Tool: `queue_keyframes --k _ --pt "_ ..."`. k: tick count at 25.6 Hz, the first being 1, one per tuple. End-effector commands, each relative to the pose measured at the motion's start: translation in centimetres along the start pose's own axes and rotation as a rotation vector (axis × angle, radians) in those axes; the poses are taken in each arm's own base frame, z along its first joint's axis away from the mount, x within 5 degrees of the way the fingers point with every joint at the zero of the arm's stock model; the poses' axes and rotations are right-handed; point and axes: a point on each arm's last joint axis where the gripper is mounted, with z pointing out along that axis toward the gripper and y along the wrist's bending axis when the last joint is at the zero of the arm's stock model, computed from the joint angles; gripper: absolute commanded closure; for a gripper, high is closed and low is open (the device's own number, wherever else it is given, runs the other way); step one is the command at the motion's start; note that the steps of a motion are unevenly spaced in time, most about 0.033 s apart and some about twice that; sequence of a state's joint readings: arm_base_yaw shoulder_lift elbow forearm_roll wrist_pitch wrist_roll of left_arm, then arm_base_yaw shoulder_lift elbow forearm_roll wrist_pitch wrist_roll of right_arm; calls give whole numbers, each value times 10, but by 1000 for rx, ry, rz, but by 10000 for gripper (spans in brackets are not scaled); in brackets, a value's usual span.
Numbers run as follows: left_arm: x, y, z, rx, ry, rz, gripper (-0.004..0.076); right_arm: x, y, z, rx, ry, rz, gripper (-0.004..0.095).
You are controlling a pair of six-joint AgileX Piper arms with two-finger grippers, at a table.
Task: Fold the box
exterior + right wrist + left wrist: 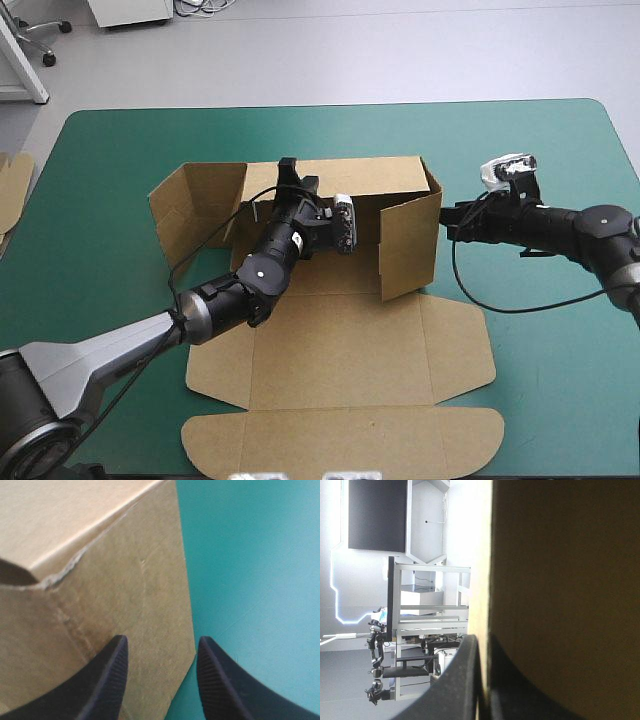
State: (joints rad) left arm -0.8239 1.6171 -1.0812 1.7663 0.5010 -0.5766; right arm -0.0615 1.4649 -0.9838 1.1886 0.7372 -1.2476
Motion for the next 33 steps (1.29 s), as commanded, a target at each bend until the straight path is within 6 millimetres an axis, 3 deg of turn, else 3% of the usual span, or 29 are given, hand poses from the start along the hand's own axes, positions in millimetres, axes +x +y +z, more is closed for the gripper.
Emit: queue_keyframes --k 1,9,15,20,24,33 --pt "1 18 -11 -62 10 -59 738 -4 15 -10 -72 -90 -81 496" --pt "1 18 -11 -63 12 -59 738 2 26 -15 -161 -45 -164 495" --pt "1 18 -11 -63 11 -59 738 1 19 -13 -80 -62 -206 494" --pt "1 18 -11 -63 9 -60 738 0 14 -13 -26 -71 -225 390" --pt "0 18 -11 -61 6 -59 738 -1 22 -7 -31 -67 -271 323" --pt "0 18 -11 -60 2 -46 738 2 41 9 9 -6 -325 323"
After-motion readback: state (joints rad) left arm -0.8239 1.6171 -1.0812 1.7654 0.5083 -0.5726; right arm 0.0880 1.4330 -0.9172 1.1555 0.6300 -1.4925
